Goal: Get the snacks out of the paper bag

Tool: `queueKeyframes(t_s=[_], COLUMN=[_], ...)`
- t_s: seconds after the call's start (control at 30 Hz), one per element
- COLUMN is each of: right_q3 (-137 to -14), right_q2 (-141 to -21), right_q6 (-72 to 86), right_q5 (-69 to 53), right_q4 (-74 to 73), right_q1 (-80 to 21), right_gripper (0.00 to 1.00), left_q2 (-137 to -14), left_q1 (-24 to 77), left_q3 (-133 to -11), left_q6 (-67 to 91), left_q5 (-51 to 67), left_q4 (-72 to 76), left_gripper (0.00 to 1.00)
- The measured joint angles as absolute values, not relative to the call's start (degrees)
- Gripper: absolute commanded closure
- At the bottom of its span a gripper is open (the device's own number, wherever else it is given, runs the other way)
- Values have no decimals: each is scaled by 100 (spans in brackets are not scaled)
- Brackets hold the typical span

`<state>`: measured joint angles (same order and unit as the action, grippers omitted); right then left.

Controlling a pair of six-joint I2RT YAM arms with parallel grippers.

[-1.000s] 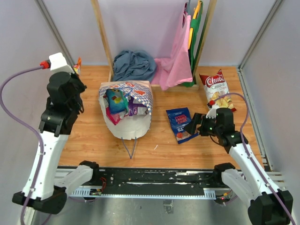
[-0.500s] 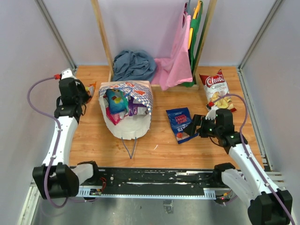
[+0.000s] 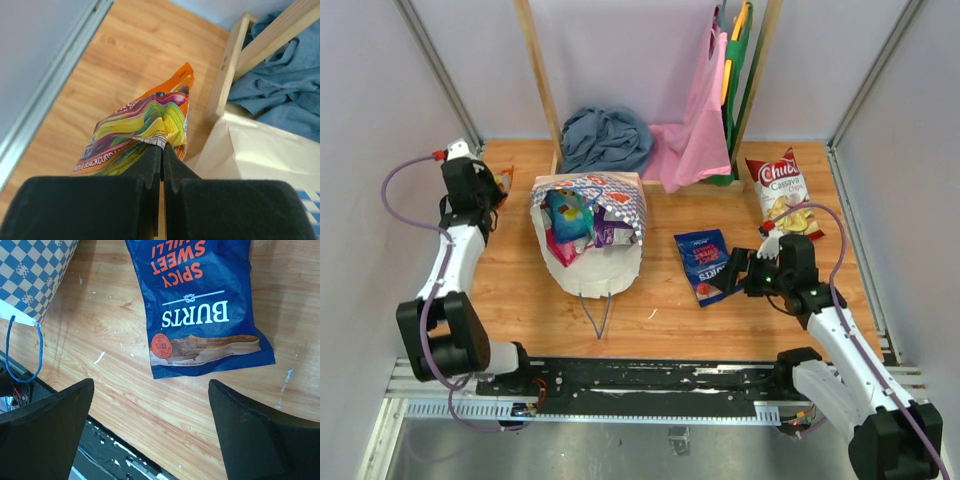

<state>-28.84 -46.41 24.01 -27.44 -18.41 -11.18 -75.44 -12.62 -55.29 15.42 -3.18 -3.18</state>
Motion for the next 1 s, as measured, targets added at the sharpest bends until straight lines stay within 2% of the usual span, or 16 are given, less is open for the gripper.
queueKeyframes(t_s=[0.13,0.3,0.57,0.6,0.67,0.77,0.97,1.0], right_q3=[-2860,-2860,-2803,-2762,-2668,-2541,-2473,-2467], right_q2=[-4641,-4650,-4303,-4230,-4134,-4066,-3997,-3981], right_q6=[2405,2410,2499,2532,2585,2663,2707,2707], right_q5=[-2840,-2969,-3166,-3177,-3197,-3201,-3242,-3256], right_q4=[-1831,-1831,-1848,-1841,-1833,-1837,-1833,-1831], right_q1=[-1118,-1118,-1118,-1118,-1118,-1118,-1118,-1118], right_gripper=[2,1,1,1,1,1,1,1], left_q2=[-8241,-8960,-10095,-10167,-10285,-10447,-10447,-10414], left_q1=[-1262,-1262,-1260,-1264,-1264,-1262,-1264,-1264], left_q3=[-5935,-5651,-5789,-5806,-5846,-5909,-5948,-5948], left_q6=[976,333,255,266,281,285,351,342], left_q5=[-226,-36,480,480,445,377,237,217], left_q4=[207,1066,1004,996,963,840,589,563], left_gripper=[99,99,99,96,77,55,18,17])
